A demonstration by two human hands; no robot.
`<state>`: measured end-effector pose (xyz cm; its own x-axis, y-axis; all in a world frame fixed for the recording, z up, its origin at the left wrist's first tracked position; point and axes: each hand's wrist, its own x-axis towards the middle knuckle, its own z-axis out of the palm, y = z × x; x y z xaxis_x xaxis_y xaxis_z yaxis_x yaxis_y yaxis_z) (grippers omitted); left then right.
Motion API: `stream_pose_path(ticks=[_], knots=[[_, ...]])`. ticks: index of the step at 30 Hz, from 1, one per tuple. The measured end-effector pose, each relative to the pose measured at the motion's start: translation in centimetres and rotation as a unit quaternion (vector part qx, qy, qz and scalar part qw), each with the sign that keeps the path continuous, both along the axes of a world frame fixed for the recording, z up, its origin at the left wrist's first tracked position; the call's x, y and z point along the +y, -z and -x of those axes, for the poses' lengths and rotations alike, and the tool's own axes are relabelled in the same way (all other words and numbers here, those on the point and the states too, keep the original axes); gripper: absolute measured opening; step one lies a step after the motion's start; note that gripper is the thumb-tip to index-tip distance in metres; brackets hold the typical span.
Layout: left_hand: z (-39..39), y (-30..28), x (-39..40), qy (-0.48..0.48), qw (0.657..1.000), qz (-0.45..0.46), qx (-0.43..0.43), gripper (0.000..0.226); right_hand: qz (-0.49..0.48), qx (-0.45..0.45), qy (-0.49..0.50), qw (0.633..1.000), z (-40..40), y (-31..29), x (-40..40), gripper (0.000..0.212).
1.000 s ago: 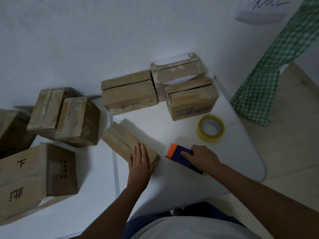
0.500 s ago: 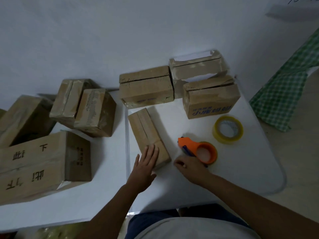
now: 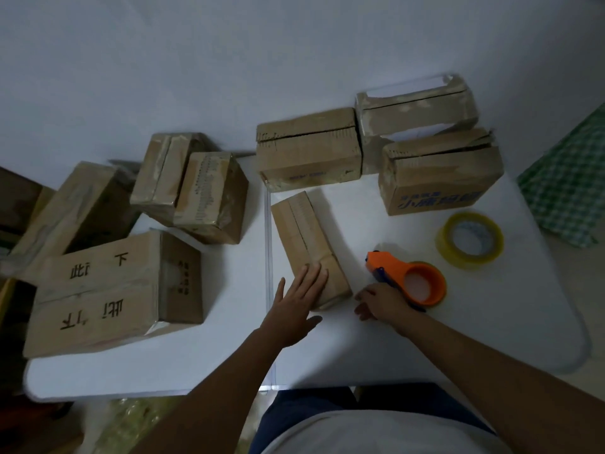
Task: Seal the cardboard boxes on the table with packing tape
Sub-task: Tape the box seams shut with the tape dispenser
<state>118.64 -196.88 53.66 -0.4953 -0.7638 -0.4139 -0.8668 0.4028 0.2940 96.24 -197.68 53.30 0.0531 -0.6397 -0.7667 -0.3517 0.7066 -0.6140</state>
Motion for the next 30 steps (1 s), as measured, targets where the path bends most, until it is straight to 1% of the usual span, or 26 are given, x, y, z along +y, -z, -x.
stream_pose_path(ticks=[1,2,3,4,5,6,7,8,10,11,12,14,17,18,20,21,23,25,28,30], knots=[[-0.1,0.0,-0.1,-0.005,1.0,0.009,0.01,0.088,0.038,0.01,-0.006,0.999,0.7,-0.5,-0.1,0.025],[-0.1,0.0,-0.2,-0.007,1.0,0.021,0.014,0.083,0.095,0.042,-0.007,0.995,1.5,-1.0,0.0,0.023],[-0.2,0.0,-0.3,-0.005,0.999,0.032,0.012,0.079,0.162,0.095,-0.005,0.982,2.2,-1.4,0.2,0.019],[-0.3,0.1,-0.5,0.001,0.999,0.044,0.007,0.077,0.223,0.155,-0.002,0.963,2.9,-1.7,0.6,0.015],[-0.5,0.1,-0.6,0.006,0.998,0.056,0.004,0.076,0.272,0.201,0.004,0.941,3.5,-1.8,1.0,0.01],[-0.5,0.1,-0.7,0.008,0.998,0.069,0.006,0.076,0.3,0.224,0.014,0.927,4.0,-1.9,1.4,0.008],[-0.6,0.0,-0.8,0.006,0.996,0.083,0.011,0.076,0.306,0.232,0.025,0.923,4.5,-2.0,1.6,0.013],[-0.7,0.0,-0.9,-0.001,0.995,0.097,0.019,0.077,0.29,0.238,0.022,0.927,4.8,-1.8,1.8,0.022],[-0.9,-0.2,-0.8,-0.022,0.992,0.119,0.035,0.079,0.244,0.271,-0.035,0.93,5.3,-1.2,2.0,0.037],[-1.0,-0.3,-0.8,-0.037,0.991,0.124,0.037,0.08,0.223,0.286,-0.075,0.929,5.4,-0.8,2.1,0.04],[-1.3,-0.4,-0.8,-0.055,0.99,0.124,0.036,0.08,0.206,0.292,-0.103,0.928,5.5,-0.5,2.1,0.04],[-1.7,-0.6,-0.8,-0.092,0.99,0.107,0.031,0.081,0.197,0.296,-0.123,0.927,5.5,0.1,2.0,0.035],[-1.9,-1.1,-0.9,-0.086,0.994,0.062,0.019,0.077,0.182,0.305,-0.125,0.926,5.3,0.3,2.0,0.032],[-1.7,-1.5,-1.0,-0.083,0.995,0.048,0.028,0.074,0.18,0.31,-0.124,0.925,5.2,0.2,2.1,0.031],[-1.2,-2.6,-1.6,-0.101,0.99,0.037,0.092,0.066,0.193,0.313,-0.121,0.922,5.2,-0.1,2.6,0.027],[-0.9,-3.2,-2.0,-0.118,0.983,0.032,0.139,0.063,0.203,0.303,-0.118,0.924,5.1,-0.4,3.0,0.029],[-0.2,-4.8,-2.9,-0.163,0.962,-0.001,0.221,0.057,0.221,0.266,-0.119,0.93,4.7,-1.4,3.8,0.042],[0.7,-6.6,-3.8,-0.214,0.94,-0.054,0.259,0.049,0.251,0.242,-0.131,0.928,4.0,-2.6,4.6,0.049],[1.5,-8.8,-5.4,-0.271,0.897,-0.157,0.311,0.044,0.312,0.223,-0.142,0.913,2.3,-4.5,5.4,0.042],[1.3,-9.8,-6.0,-0.258,0.878,-0.219,0.338,0.046,0.338,0.218,-0.135,0.906,1.2,-5.4,5.8,0.039]])
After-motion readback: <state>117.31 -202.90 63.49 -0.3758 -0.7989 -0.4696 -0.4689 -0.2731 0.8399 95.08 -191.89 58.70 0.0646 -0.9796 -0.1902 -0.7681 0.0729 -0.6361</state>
